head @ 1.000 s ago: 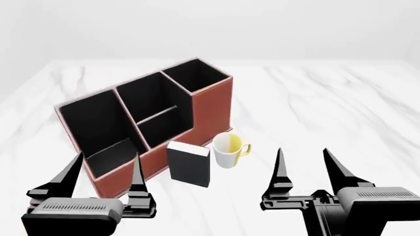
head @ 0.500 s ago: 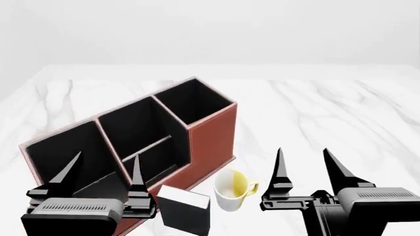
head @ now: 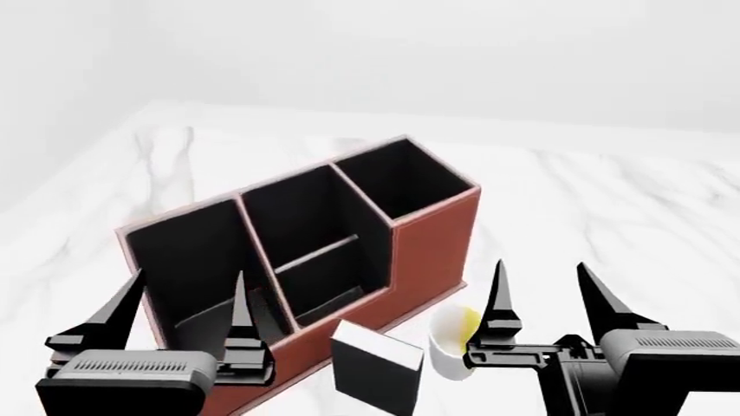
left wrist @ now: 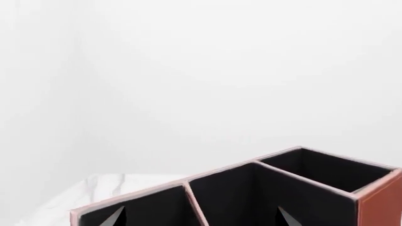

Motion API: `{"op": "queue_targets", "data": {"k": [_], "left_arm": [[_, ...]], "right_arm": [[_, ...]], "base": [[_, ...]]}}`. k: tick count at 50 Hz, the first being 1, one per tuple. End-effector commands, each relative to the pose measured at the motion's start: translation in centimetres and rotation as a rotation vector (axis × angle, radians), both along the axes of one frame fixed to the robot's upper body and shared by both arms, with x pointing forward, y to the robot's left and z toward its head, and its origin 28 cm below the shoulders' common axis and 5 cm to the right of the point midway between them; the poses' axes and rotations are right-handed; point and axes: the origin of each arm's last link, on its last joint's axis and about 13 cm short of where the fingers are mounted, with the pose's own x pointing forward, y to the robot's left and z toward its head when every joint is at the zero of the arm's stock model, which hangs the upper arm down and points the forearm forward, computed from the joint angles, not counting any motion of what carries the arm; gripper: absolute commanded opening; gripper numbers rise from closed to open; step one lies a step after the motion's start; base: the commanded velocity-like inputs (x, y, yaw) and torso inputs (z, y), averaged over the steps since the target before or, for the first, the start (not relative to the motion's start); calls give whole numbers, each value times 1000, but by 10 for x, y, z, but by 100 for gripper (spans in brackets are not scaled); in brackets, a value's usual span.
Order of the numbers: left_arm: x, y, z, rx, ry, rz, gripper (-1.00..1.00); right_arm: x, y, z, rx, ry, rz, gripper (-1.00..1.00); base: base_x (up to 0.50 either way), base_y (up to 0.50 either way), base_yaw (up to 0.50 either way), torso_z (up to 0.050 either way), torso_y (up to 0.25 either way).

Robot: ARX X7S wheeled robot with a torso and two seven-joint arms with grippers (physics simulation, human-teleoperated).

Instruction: Pick up the book and place it in the right compartment of the caddy.

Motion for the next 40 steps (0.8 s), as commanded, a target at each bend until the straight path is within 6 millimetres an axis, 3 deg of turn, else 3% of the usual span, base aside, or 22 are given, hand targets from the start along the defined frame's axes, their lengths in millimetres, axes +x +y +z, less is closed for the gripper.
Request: {"op": "queue_targets", "data": {"k": [1,40], "left_arm": [[0,0,0,0,1,2,100],[-1,-1,-1,4,-2,0,100]], "right_arm": [[0,0,-1,-3,6,-4,100],[-1,1,-2,-9,7,-2,100]], "base": [[0,0,500,0,0],[0,0,500,0,0]]}}
